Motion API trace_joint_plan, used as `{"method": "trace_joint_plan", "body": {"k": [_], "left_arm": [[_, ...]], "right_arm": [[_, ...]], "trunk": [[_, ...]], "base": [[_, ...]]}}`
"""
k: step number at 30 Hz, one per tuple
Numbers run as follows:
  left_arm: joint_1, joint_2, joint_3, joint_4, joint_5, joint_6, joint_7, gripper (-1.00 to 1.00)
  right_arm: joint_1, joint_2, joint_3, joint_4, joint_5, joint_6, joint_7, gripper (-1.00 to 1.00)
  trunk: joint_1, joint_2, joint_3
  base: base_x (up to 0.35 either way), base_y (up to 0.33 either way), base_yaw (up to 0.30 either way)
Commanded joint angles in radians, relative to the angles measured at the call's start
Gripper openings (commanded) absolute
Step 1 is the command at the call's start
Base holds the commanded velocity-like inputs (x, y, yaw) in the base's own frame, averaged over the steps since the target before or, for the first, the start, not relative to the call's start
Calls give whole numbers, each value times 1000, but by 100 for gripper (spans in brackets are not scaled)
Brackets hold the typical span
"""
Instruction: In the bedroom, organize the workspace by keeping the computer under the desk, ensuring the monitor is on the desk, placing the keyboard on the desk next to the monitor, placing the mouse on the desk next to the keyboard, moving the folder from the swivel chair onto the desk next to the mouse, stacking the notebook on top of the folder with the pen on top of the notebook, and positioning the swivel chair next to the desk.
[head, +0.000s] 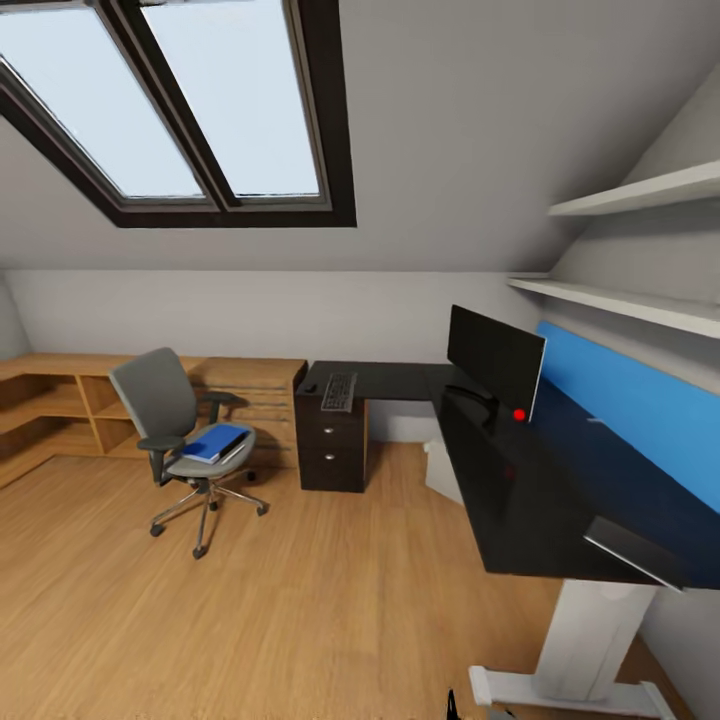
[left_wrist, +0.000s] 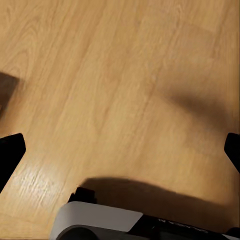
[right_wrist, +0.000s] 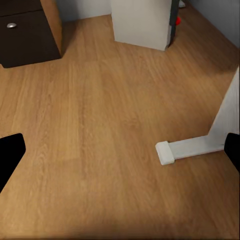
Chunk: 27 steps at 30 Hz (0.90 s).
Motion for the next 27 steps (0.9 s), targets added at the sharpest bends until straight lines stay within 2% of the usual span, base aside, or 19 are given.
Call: {"method": "trace_joint_plan", "body": {"k": [1, 13, 16, 22, 27], "left_arm": [[1, 0, 0, -3, 10, 4, 3, 100], [1, 1, 0, -3, 10, 4, 3, 100], [1, 2, 1, -5, 10, 4, 3, 100], [1, 4, 4, -6, 14, -14, 4, 100], [1, 4, 4, -6, 15, -21, 4, 100]], "right_arm": [[-1, 0, 9, 0, -6, -2, -5, 100], [-1, 0, 8, 0, -6, -2, -5, 100], [-1, -1, 7, 0, -6, -2, -5, 100], [-1, -1, 8, 0, -6, -3, -5, 100], [-1, -1, 8, 0, -6, -2, -5, 100]], "trunk": [[0, -1, -1], [0, -1, -1], [0, -1, -1], [-19, 34, 14], [-19, 34, 14]], "base": [[-257, -258, 0], [-257, -258, -1], [-199, -251, -176], [-55, -81, -157], [-6, -9, -22]]}}
